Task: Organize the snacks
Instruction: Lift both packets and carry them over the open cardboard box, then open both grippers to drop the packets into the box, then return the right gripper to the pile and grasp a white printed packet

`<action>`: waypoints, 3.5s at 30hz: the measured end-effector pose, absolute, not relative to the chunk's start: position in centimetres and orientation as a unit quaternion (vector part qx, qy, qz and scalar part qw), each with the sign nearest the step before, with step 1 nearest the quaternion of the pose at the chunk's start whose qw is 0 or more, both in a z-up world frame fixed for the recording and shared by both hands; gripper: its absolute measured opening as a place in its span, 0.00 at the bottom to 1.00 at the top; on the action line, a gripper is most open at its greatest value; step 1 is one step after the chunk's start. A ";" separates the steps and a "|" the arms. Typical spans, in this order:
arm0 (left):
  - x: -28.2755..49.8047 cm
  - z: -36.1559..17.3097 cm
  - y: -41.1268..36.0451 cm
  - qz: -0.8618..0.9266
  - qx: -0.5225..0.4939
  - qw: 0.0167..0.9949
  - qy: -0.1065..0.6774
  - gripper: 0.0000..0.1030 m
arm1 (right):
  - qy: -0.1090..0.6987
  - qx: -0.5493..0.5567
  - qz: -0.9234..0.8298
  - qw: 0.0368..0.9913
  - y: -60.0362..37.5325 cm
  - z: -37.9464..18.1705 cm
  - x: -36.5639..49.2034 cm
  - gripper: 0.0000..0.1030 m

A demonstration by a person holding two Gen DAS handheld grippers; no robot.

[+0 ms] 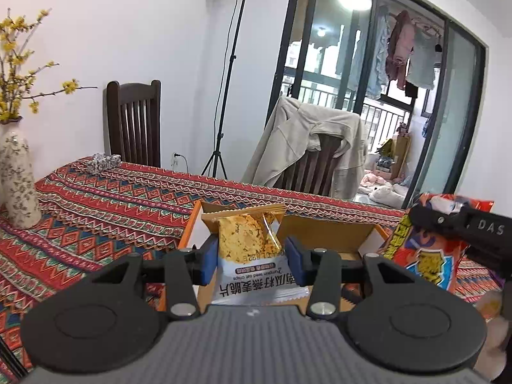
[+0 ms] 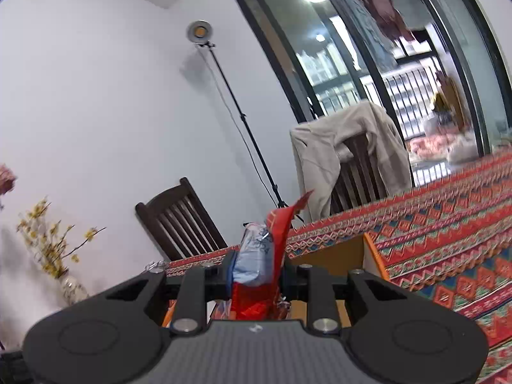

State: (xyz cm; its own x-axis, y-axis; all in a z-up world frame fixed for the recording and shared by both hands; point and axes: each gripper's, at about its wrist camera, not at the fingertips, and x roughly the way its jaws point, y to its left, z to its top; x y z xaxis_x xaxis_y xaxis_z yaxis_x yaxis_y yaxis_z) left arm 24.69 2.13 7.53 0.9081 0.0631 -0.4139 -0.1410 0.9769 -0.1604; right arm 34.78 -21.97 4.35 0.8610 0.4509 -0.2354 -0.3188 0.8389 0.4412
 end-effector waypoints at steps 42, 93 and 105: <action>27.3 3.8 3.5 0.092 -0.110 0.966 0.215 1.00 | 0.266 0.121 0.138 0.946 -20.1 -1.3 38.1 1.00; 8.8 2.4 3.7 0.073 -0.066 0.968 0.229 1.00 | 0.289 0.021 0.134 0.948 -25.8 -2.9 18.1 1.00; 8.7 1.7 4.7 0.066 -0.087 0.965 0.237 1.00 | 0.304 0.018 0.133 0.943 -27.7 -4.2 18.0 0.96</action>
State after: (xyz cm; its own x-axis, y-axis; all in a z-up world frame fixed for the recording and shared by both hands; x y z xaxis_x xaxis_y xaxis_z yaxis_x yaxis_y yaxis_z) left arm 8.69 4.74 1.71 0.8792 0.0866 -0.4686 -0.1688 0.9762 -0.1364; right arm 18.01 -27.72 -4.19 0.7795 0.2623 -0.5689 -0.2401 0.9639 0.1154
